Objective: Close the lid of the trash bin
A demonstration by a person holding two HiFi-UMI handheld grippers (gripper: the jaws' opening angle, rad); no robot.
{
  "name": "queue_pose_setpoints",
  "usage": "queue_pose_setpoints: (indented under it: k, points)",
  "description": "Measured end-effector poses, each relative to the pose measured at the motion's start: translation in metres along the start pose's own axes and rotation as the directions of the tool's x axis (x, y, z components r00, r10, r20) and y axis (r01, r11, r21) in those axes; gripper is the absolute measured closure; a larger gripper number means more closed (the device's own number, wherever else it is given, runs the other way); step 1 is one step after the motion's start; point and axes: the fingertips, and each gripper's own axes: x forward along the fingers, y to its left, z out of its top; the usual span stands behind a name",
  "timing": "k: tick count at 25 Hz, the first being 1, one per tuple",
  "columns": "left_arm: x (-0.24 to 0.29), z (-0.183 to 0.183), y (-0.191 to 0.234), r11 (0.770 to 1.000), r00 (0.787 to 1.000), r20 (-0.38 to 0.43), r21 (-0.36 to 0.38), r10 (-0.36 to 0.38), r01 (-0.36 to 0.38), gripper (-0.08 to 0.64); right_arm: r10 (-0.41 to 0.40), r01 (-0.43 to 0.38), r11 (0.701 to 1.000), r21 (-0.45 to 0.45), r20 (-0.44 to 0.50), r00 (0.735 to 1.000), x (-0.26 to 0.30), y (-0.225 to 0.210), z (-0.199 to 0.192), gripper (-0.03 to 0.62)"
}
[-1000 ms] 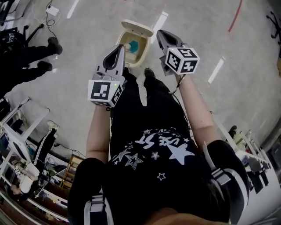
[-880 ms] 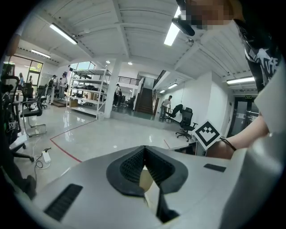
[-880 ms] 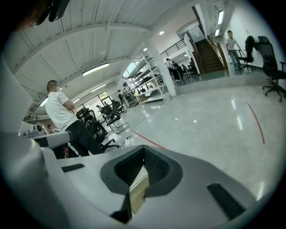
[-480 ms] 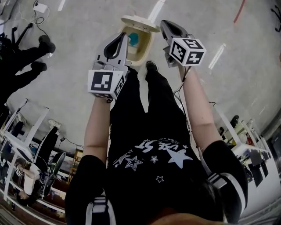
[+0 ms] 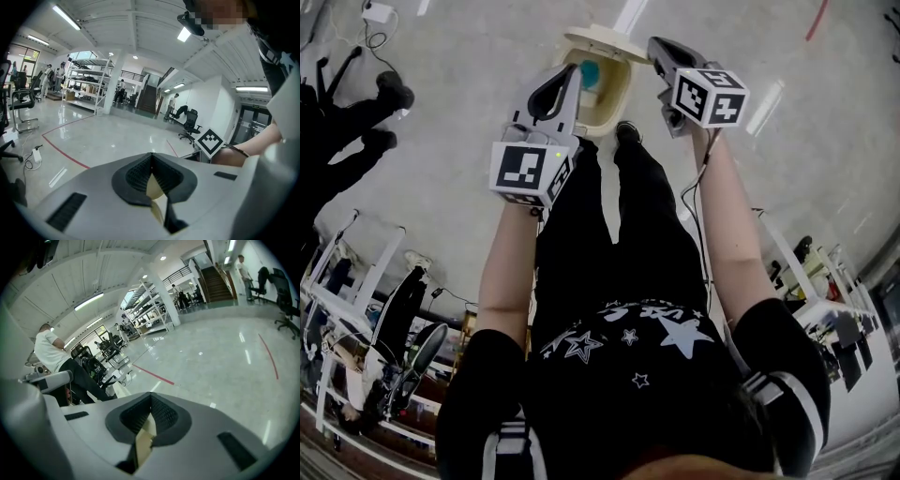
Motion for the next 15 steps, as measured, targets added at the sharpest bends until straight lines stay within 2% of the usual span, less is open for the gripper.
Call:
queue_pose_setpoints:
  k: [6, 10, 15]
  points:
    - [-0.005, -0.009, 0.008, 1.000, 1.000, -0.012, -0.010, 0.006, -0.006, 0.549, 0.049, -0.050, 0.998, -0.022, -0.040, 0.998, 0.003, 0.015, -0.012, 0.586]
    - [-0.014, -0.020, 0.011, 1.000, 0.999, -0.028, -0.007, 0.029, -0.030, 0.549, 0.101, -0.113, 0.990, -0.089, -0.131, 0.986, 0.007, 0.036, -0.042, 0.586]
    - [-0.030, -0.037, 0.010, 0.997, 0.996, -0.045, 0.003, 0.076, -0.076, 0.549, 0.153, -0.165, 0.984, -0.062, -0.171, 0.973, 0.004, 0.057, -0.082, 0.586]
